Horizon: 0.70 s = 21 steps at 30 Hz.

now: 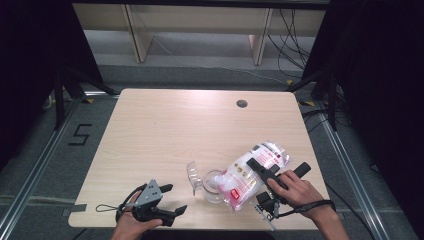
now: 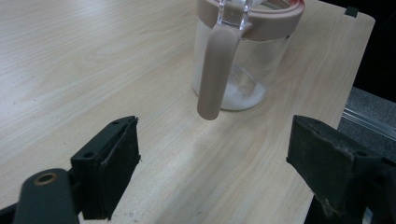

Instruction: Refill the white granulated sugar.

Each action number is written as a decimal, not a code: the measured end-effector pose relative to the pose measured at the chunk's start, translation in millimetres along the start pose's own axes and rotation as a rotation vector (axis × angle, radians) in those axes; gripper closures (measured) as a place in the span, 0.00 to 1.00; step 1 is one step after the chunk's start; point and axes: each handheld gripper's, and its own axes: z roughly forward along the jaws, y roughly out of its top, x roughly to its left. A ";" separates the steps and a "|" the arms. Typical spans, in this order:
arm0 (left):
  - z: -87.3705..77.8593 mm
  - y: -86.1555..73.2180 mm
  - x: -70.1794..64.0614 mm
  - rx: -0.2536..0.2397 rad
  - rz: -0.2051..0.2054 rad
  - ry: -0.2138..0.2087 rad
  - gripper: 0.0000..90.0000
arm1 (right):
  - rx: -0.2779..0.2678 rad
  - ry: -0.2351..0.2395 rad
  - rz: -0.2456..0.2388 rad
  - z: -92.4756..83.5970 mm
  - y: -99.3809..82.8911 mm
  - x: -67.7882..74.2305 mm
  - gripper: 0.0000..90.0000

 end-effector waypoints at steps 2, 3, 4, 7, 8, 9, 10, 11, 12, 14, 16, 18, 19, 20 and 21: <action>-0.8 0.2 -0.4 0.002 -0.002 0.006 0.18 | 0.000 -0.004 -0.003 0.1 0.2 -0.4 0.60; -0.8 0.2 -0.4 0.003 -0.001 0.006 0.18 | 0.014 0.001 0.016 -1.3 0.5 1.1 0.60; -0.8 0.2 -0.4 0.002 -0.002 0.006 0.18 | 0.014 0.000 0.014 -1.3 0.7 0.9 0.60; -0.5 0.2 -0.1 0.000 0.005 0.002 0.18 | 0.013 -0.001 0.013 -1.1 0.9 1.2 0.60; -0.7 0.4 -0.2 0.003 0.005 0.005 0.18 | 0.013 0.001 0.013 -0.9 0.8 1.3 0.60; -0.7 0.3 -0.5 0.002 -0.001 0.005 0.18 | 0.012 -0.002 0.016 -0.6 0.7 1.9 0.60; -0.7 0.3 -0.4 0.003 0.000 0.006 0.18 | 0.012 -0.002 0.012 -0.4 0.6 1.8 0.60; -0.7 0.2 -0.5 0.002 0.000 0.006 0.18 | 0.013 -0.001 0.018 -0.4 0.6 2.3 0.60; -0.7 0.2 -0.5 0.002 -0.001 0.006 0.18 | 0.016 0.004 0.019 -0.6 0.6 2.4 0.60; -0.5 0.3 -0.1 -0.001 0.004 0.000 0.18 | 0.012 0.006 0.018 -0.6 0.1 2.4 0.60; -1.1 0.5 -0.3 0.003 0.008 0.006 0.18 | 0.014 0.005 0.017 -0.7 0.0 2.3 0.60; -1.1 0.4 -0.5 0.001 0.002 0.007 0.18 | 0.015 0.005 0.017 -0.7 0.0 2.1 0.60; -1.0 0.3 -0.5 0.001 0.002 0.007 0.18 | 0.003 0.004 -0.005 0.2 -0.1 0.5 0.60; -0.8 0.3 -0.4 0.000 0.004 0.004 0.18 | 0.006 0.005 -0.001 0.0 -0.2 0.7 0.60; -0.6 0.3 -0.1 0.000 0.009 0.002 0.18 | 0.005 0.005 -0.002 -0.1 -0.2 0.7 0.60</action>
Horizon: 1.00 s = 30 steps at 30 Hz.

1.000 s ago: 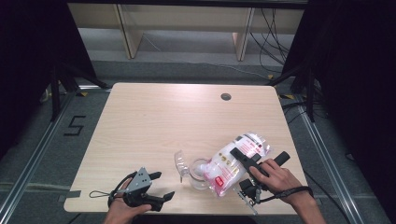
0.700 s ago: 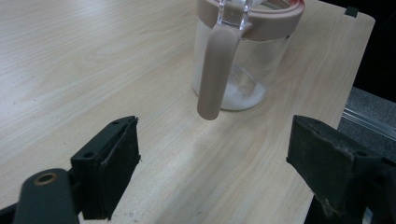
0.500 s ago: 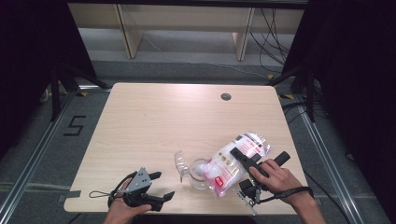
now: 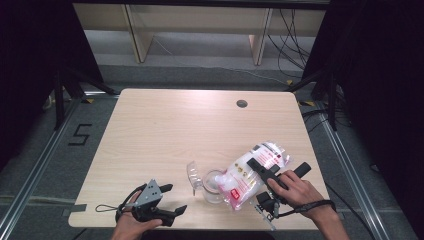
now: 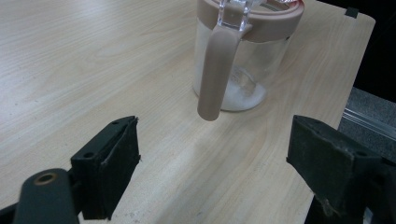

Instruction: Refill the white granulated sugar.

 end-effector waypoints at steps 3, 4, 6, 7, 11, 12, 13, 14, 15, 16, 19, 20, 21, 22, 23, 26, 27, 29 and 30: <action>0.2 0.1 -0.1 0.000 -0.001 -0.001 0.18 | 0.000 0.000 -0.002 0.0 -0.1 0.1 0.61; 0.1 0.1 -0.1 0.000 -0.001 0.000 0.18 | -0.002 0.000 -0.002 0.2 -0.1 0.1 0.61; -0.4 0.1 -0.2 0.002 -0.002 0.003 0.18 | -0.001 0.000 0.002 0.3 0.0 0.3 0.61; -0.3 0.1 -0.1 0.001 -0.001 0.001 0.18 | 0.006 -0.002 0.012 -0.4 0.1 1.1 0.61; 0.1 0.0 -0.1 0.001 0.001 -0.002 0.18 | 0.008 0.000 0.020 -0.8 0.3 1.6 0.61; 0.1 0.0 -0.2 0.000 0.000 -0.001 0.18 | 0.000 0.002 0.007 -0.1 0.2 0.5 0.61; 0.1 0.0 -0.1 0.000 -0.001 0.000 0.18 | -0.005 -0.001 -0.003 0.3 0.1 -0.1 0.61; 0.1 0.0 -0.1 0.000 -0.003 0.000 0.18 | 0.000 0.001 0.014 -0.1 0.4 1.0 0.61; 0.1 0.0 -0.1 0.000 -0.002 0.000 0.18 | -0.002 0.002 0.004 0.1 0.0 0.3 0.61; -0.1 0.0 -0.2 0.000 -0.001 0.000 0.18 | 0.003 0.004 0.031 -0.5 0.7 1.9 0.61; -0.3 0.2 -0.1 0.000 0.001 -0.001 0.18 | 0.000 0.000 0.002 0.2 0.0 -0.1 0.61; -0.3 0.2 -0.1 0.000 0.000 -0.001 0.18 | 0.001 -0.001 0.002 0.1 0.1 0.0 0.62; -0.3 0.1 -0.1 0.001 0.000 0.000 0.18 | 0.000 0.000 0.002 0.1 0.1 0.0 0.62; -0.1 0.0 -0.2 0.001 0.000 0.000 0.18 | -0.001 0.000 0.000 0.0 0.1 -0.1 0.62; -0.1 0.1 -0.2 0.001 0.002 -0.001 0.18 | 0.000 -0.001 0.000 0.0 0.1 -0.1 0.62; -0.7 0.4 -0.5 0.003 0.004 0.003 0.18 | -0.001 -0.001 -0.001 0.0 0.2 -0.2 0.62; -0.3 0.3 -0.2 0.000 0.003 -0.001 0.18 | -0.001 -0.001 -0.002 0.0 0.2 -0.2 0.62; -0.2 0.1 -0.2 0.001 0.001 0.000 0.18 | -0.001 -0.001 -0.001 0.1 0.2 -0.3 0.62; -0.2 0.1 -0.2 0.001 0.002 -0.001 0.18 | 0.005 0.001 0.009 -0.5 0.3 0.7 0.62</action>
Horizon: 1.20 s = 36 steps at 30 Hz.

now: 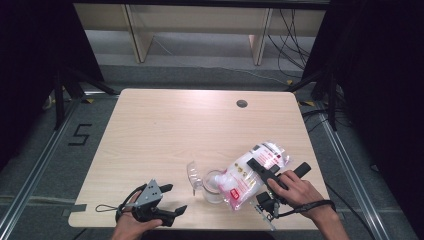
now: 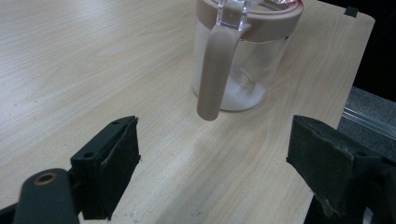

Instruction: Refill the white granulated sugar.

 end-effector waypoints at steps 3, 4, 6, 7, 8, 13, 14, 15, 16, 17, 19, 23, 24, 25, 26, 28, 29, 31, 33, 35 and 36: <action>0.1 0.1 -0.1 0.000 0.001 0.000 0.18 | -0.005 -0.003 -0.016 0.2 0.0 -1.4 0.62; 0.1 0.0 0.0 0.000 0.001 0.000 0.18 | -0.005 -0.002 -0.015 0.2 0.1 -1.5 0.62; 0.1 0.0 -0.1 0.001 0.002 0.000 0.18 | 0.002 -0.007 0.008 -0.6 0.1 0.5 0.62; 0.2 0.0 0.0 0.001 0.001 0.000 0.18 | -0.011 -0.006 -0.014 0.6 0.1 -1.4 0.62; 0.1 0.0 0.1 0.003 0.003 0.000 0.18 | -0.003 -0.009 0.000 -0.1 0.1 -0.2 0.62; 0.2 0.0 -0.1 0.000 0.000 -0.001 0.18 | -0.011 -0.006 -0.013 0.6 0.2 -1.4 0.63; 0.1 0.0 0.0 0.001 0.002 -0.001 0.18 | 0.002 -0.006 0.011 -0.6 0.1 0.6 0.63; -0.2 0.1 -0.3 0.004 0.004 0.002 0.18 | 0.001 -0.005 0.010 -0.6 0.2 0.5 0.63; -0.6 0.2 0.1 0.010 0.011 0.004 0.18 | 0.000 -0.005 0.010 -0.6 0.1 0.5 0.63; -0.7 0.3 0.1 0.011 0.011 0.005 0.18 | -0.007 -0.005 -0.006 0.1 0.1 -0.7 0.63; -0.6 0.3 0.0 0.011 0.011 0.004 0.18 | 0.000 -0.004 0.010 -0.7 0.2 0.3 0.63; -0.6 0.2 0.2 0.012 0.011 0.004 0.18 | -0.010 -0.003 0.007 0.3 0.4 -0.1 0.63; -0.6 0.2 0.1 0.011 0.011 0.004 0.18 | -0.010 -0.001 -0.007 0.4 0.2 -1.1 0.63; -0.5 0.1 0.1 0.011 0.011 0.004 0.18 | -0.010 -0.001 -0.007 0.4 0.2 -1.1 0.63; -0.4 0.1 0.0 0.011 0.010 0.003 0.18 | -0.009 -0.001 0.000 0.3 0.3 -0.5 0.63; 0.0 0.1 -0.4 0.006 0.004 0.001 0.18 | -0.002 -0.004 0.013 -0.4 0.1 0.6 0.63; 0.1 0.0 -0.4 0.006 0.004 0.000 0.18 | -0.005 -0.003 0.007 -0.2 0.1 0.2 0.63; -0.1 0.1 -0.5 0.006 0.005 0.003 0.18 | -0.012 -0.006 -0.007 0.5 0.1 -0.9 0.63; -0.1 0.1 -0.5 0.005 0.004 0.004 0.18 | -0.002 -0.005 0.010 -0.5 0.3 0.5 0.63; -0.6 0.2 0.0 0.012 0.011 0.004 0.18 | -0.002 -0.004 0.011 -0.5 0.2 0.5 0.63; -0.5 0.2 0.0 0.011 0.011 0.003 0.18 | -0.002 -0.005 0.009 -0.5 0.2 0.3 0.63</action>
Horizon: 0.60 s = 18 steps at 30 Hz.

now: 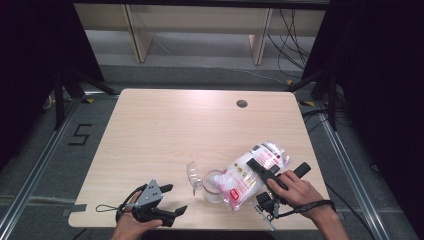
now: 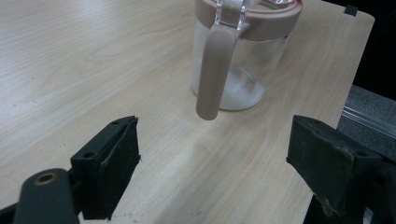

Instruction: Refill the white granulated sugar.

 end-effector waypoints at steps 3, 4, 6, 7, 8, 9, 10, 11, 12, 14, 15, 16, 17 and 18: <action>-0.4 0.1 -0.7 0.001 -0.003 0.001 0.18 | -0.008 0.003 -0.019 0.8 0.0 -1.5 0.63; 0.7 -0.2 -0.8 -0.013 -0.011 -0.008 0.18 | -0.008 0.004 -0.018 0.9 -0.1 -1.5 0.63; 0.0 0.1 0.4 -0.003 0.004 -0.003 0.18 | -0.006 0.002 -0.020 1.0 -0.1 -1.4 0.63; -0.8 0.2 0.3 0.008 0.008 0.006 0.18 | -0.006 0.003 -0.020 0.9 -0.1 -1.5 0.63; -0.8 0.3 0.6 0.010 0.009 0.003 0.18 | -0.008 -0.001 -0.025 0.8 -0.2 -1.7 0.63; -0.7 0.3 0.6 0.010 0.009 0.002 0.18 | -0.007 -0.002 -0.021 0.5 -0.1 -1.5 0.63; -0.8 0.4 0.4 0.010 0.010 0.007 0.18 | -0.006 -0.001 -0.022 0.4 -0.3 -1.6 0.63; -0.7 0.4 0.2 0.005 0.004 0.004 0.18 | -0.004 0.003 -0.026 0.3 -0.3 -2.0 0.64; -0.6 0.3 0.3 0.002 0.003 0.003 0.18 | -0.002 0.002 -0.023 0.1 -0.4 -1.7 0.64; -0.3 0.1 0.7 -0.001 0.001 0.000 0.18 | 0.013 0.004 0.024 -1.2 0.0 1.5 0.64; -0.2 0.0 0.6 -0.001 0.000 -0.002 0.18 | 0.006 0.003 -0.007 -0.7 -0.7 -0.4 0.64; -0.6 0.2 0.3 0.003 0.003 0.003 0.18 | 0.007 0.002 -0.007 -0.6 -0.6 -0.4 0.64; -0.6 0.3 0.3 0.003 0.004 0.002 0.18 | -0.004 0.002 -0.026 0.4 -0.3 -2.1 0.64; -0.7 0.3 0.2 0.003 0.004 0.002 0.18 | -0.005 -0.005 -0.021 0.5 -0.4 -1.5 0.64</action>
